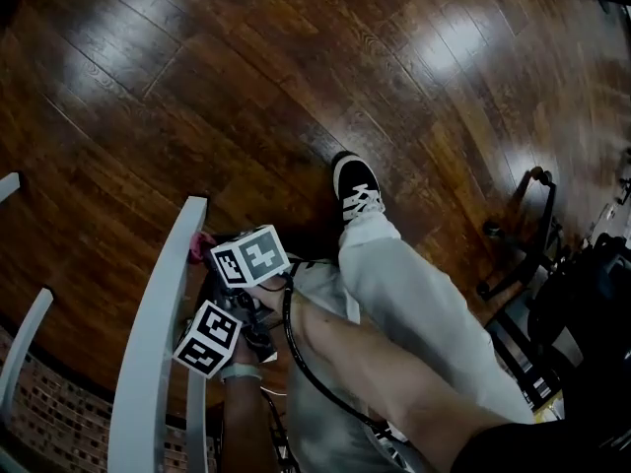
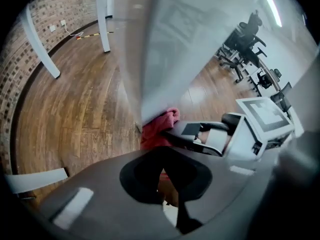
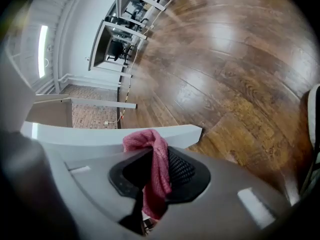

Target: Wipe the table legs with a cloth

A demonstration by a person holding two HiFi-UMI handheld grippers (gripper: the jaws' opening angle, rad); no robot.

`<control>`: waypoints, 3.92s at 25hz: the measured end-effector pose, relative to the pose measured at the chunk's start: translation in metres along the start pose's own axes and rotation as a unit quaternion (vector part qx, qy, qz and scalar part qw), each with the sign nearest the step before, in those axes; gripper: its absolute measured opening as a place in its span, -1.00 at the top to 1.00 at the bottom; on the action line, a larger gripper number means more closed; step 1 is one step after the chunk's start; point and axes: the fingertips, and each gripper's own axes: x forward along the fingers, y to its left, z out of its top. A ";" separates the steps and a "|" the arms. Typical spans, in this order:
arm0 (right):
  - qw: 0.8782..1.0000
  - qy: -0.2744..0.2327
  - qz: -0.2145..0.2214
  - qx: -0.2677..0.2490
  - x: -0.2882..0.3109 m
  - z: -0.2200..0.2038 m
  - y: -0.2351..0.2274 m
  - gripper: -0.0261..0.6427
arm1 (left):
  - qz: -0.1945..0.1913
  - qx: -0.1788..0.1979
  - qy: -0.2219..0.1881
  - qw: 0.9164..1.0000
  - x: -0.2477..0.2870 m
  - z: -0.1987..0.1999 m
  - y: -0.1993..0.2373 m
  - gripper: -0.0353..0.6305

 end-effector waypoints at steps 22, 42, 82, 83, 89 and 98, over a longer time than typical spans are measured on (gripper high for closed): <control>0.975 0.121 0.007 -0.186 0.109 0.059 -0.037 0.74 | -0.025 0.198 0.011 0.980 0.055 -0.015 -0.031 0.89; 0.923 0.159 0.214 -0.277 -0.147 0.015 0.306 0.74 | -0.067 0.166 0.002 0.984 -0.200 -0.020 -0.111 0.89; 0.469 0.506 0.078 -0.720 -0.290 0.008 0.437 0.74 | 0.021 -0.121 -0.133 0.984 -0.486 0.192 -0.152 0.89; 0.462 0.509 0.080 -0.722 -0.282 0.010 0.443 0.74 | 0.010 -0.136 -0.124 0.983 -0.484 0.195 -0.151 0.89; 0.418 0.532 0.088 -0.731 -0.246 0.024 0.476 0.74 | -0.012 -0.171 -0.118 0.978 -0.484 0.220 -0.157 0.89; 0.396 0.540 0.097 -0.736 -0.152 0.057 0.555 0.74 | 0.021 -0.220 -0.121 0.968 -0.488 0.320 -0.089 0.89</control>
